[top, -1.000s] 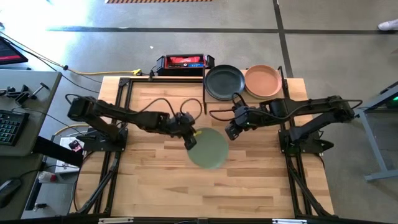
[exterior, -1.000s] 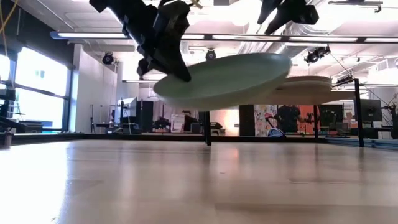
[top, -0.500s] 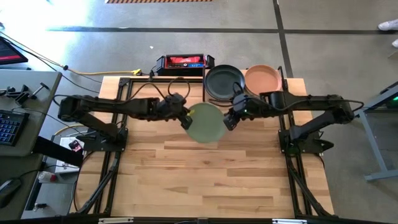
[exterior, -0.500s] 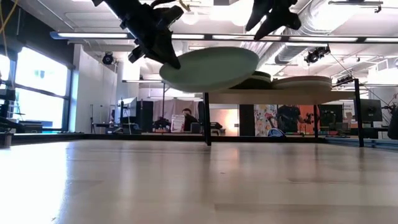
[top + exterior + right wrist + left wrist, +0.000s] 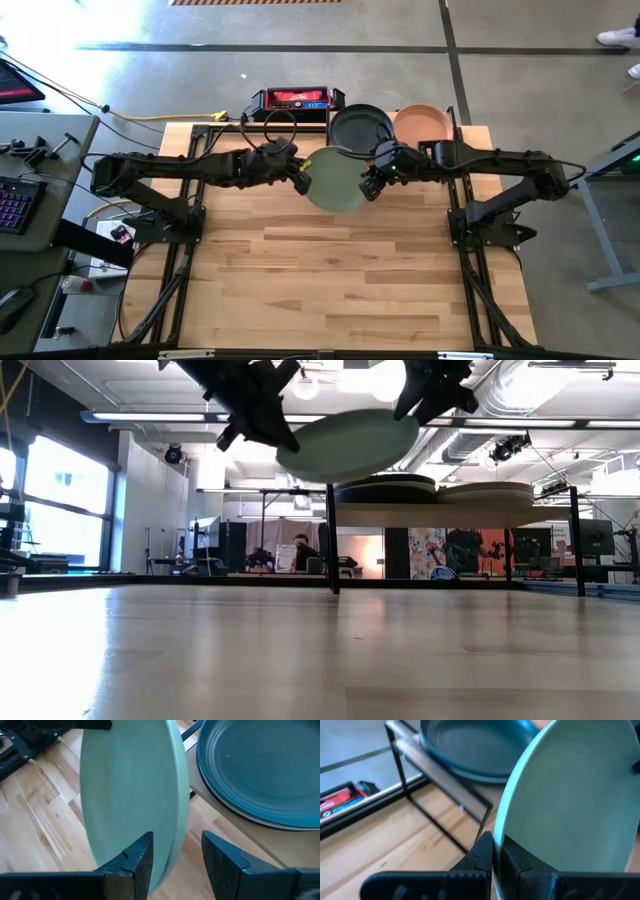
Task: Place and stack plates onto a shelf
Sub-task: Stack the green plate on top of the black plate on the shelf
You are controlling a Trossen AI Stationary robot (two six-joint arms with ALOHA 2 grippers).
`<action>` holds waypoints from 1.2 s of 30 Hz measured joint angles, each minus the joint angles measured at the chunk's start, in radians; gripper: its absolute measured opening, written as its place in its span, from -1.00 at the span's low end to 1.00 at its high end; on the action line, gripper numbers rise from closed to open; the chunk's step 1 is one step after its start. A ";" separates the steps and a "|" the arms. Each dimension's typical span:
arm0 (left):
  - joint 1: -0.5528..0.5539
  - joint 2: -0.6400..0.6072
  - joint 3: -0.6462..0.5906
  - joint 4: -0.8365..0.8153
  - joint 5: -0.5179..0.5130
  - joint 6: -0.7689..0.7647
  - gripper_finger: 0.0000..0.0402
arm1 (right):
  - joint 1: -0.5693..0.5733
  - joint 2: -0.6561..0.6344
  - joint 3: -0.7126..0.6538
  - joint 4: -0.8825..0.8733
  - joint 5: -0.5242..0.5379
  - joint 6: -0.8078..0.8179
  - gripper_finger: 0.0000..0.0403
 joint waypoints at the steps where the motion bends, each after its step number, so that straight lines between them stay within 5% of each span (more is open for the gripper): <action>1: 0.000 0.000 0.000 0.019 0.000 0.003 -1.00 | -0.002 0.000 0.000 0.000 0.000 0.000 -0.28; 7: 0.000 0.000 0.000 0.084 0.001 0.032 -1.00 | -0.004 0.000 0.000 0.010 0.004 0.003 -0.40; 15: 0.000 0.000 0.000 0.078 -0.005 0.032 -0.99 | -0.007 0.000 0.000 0.060 0.025 0.012 -0.95; 36: 0.006 0.000 0.000 0.076 0.014 0.034 -0.97 | -0.014 0.000 0.000 0.051 0.017 0.084 -1.00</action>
